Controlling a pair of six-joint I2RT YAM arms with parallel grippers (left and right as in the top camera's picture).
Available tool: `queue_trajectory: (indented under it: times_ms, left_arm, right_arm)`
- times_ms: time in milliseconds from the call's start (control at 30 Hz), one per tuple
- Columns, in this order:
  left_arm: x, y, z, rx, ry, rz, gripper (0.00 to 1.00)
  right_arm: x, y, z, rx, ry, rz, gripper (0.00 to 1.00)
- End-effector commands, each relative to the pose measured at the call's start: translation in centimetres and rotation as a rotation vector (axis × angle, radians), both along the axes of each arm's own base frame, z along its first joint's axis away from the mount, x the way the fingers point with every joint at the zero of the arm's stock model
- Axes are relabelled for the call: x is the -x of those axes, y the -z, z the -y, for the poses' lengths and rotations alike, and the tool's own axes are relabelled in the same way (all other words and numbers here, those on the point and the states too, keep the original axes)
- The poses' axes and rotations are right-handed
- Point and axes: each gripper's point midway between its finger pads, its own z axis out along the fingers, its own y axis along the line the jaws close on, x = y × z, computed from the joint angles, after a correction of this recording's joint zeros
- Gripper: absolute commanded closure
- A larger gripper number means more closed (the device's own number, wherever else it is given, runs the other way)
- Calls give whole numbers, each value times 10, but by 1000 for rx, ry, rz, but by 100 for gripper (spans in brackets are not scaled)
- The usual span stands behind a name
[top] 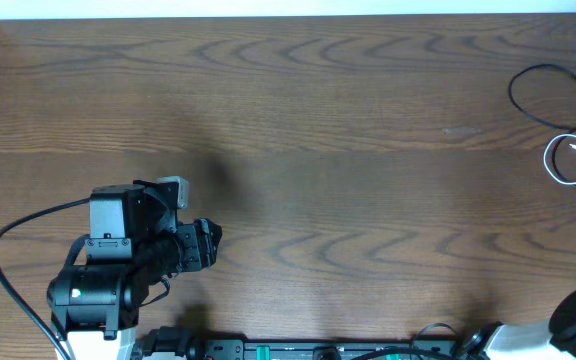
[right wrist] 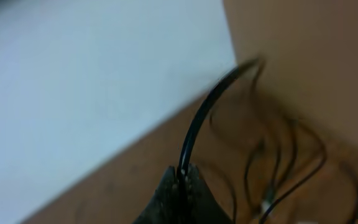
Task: Untangle cables
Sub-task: 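Carry the black cable off the right edge and release it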
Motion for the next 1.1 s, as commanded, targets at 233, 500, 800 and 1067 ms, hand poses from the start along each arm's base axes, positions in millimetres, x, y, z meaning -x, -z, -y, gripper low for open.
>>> queue_trajectory:
  times_ms: [233,500,800,1067]
  left_arm:
    - [1,-3,2,18,4,4,36]
    - [1,-3,2,18,4,4,36]
    - [1,-3,2,17,4,2,36]
    - [1,-3,2,16,5,2,36]
  right_arm:
    - [-14,108,-17,-231,-67,-217,99]
    - [-9,111,-13,-236,-52,-230,1]
    - [-1,99,-7,-251,-24,-202,1]
    - [-5,46,-35,-238,-153,-70,1]
